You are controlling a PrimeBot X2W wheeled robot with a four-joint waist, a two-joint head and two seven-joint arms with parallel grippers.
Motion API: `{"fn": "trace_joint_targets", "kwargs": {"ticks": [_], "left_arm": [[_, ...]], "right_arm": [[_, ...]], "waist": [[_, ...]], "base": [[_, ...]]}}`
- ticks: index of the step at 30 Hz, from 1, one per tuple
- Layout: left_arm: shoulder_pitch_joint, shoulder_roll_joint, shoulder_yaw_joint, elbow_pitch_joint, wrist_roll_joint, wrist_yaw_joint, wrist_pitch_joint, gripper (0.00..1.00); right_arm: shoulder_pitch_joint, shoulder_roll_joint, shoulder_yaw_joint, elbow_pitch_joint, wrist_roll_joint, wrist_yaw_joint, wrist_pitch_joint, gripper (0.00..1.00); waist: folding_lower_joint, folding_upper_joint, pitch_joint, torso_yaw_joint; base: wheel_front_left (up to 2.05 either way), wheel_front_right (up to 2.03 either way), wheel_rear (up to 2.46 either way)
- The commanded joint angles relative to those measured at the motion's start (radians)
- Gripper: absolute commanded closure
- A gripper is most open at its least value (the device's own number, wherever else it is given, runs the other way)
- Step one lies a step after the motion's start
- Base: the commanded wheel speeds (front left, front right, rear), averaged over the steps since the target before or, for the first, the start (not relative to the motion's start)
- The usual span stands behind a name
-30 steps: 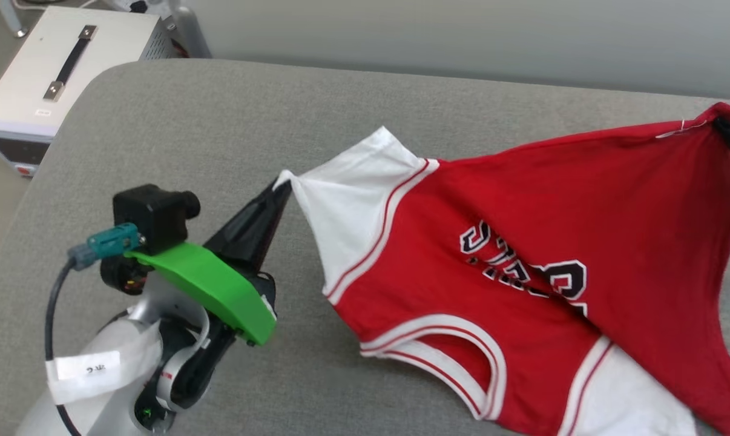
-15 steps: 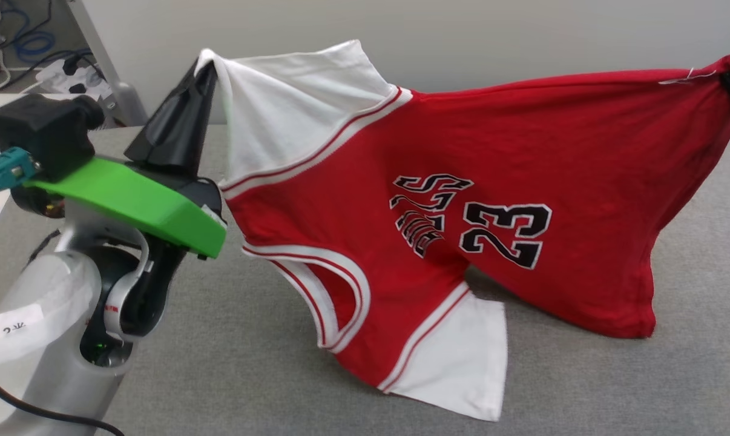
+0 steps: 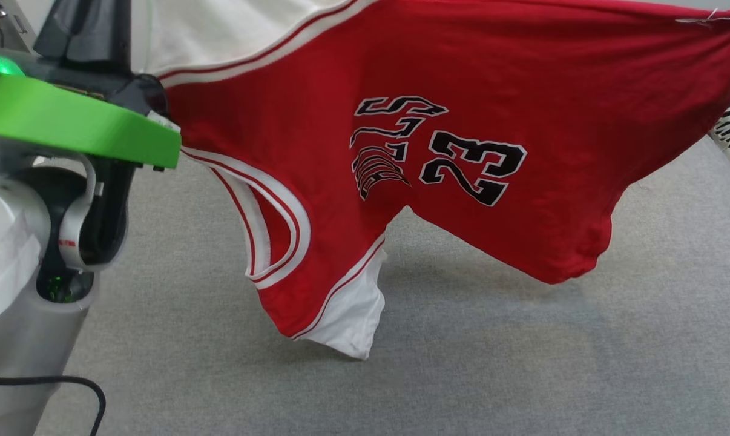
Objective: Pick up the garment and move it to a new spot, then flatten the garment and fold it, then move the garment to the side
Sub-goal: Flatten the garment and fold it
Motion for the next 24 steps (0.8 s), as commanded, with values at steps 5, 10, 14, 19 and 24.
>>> {"fn": "trace_joint_targets", "kwargs": {"ticks": [5, 10, 14, 19, 24], "left_arm": [[-0.110, 0.036, 0.019, 0.017, 0.038, -0.017, -0.009, 1.00], [-0.218, 0.087, 0.018, 0.050, 0.062, -0.066, 0.025, 1.00], [-0.331, 0.133, 0.021, 0.093, 0.077, -0.117, 0.058, 1.00], [-0.500, 0.161, 0.010, 0.178, 0.100, -0.193, 0.077, 1.00], [-0.702, 0.150, -0.010, 0.308, 0.134, -0.263, 0.066, 1.00]], "right_arm": [[-0.037, 0.018, -0.026, -0.030, -0.024, -0.001, -0.004, 1.00], [-0.106, 0.043, -0.044, -0.033, -0.024, -0.001, -0.009, 1.00], [-0.195, 0.044, -0.041, -0.015, -0.038, -0.001, -0.023, 1.00], [-0.341, 0.035, -0.028, 0.052, -0.066, -0.001, -0.047, 1.00], [-0.515, 0.023, 0.014, 0.151, -0.102, -0.001, -0.080, 1.00]], "waist": [[0.0000, 0.0000, 0.091, 0.001], [0.0000, 0.0000, 0.190, 0.003], [0.0000, 0.0000, 0.288, 0.005], [0.0000, 0.0000, 0.406, 0.015], [0.0000, 0.0000, 0.522, 0.021]], "base": [[0.00, 0.00, 0.00], [0.00, 0.00, 0.00], [0.00, 0.00, 0.00], [0.00, 0.00, 0.00], [0.00, 0.00, 0.00]]}}
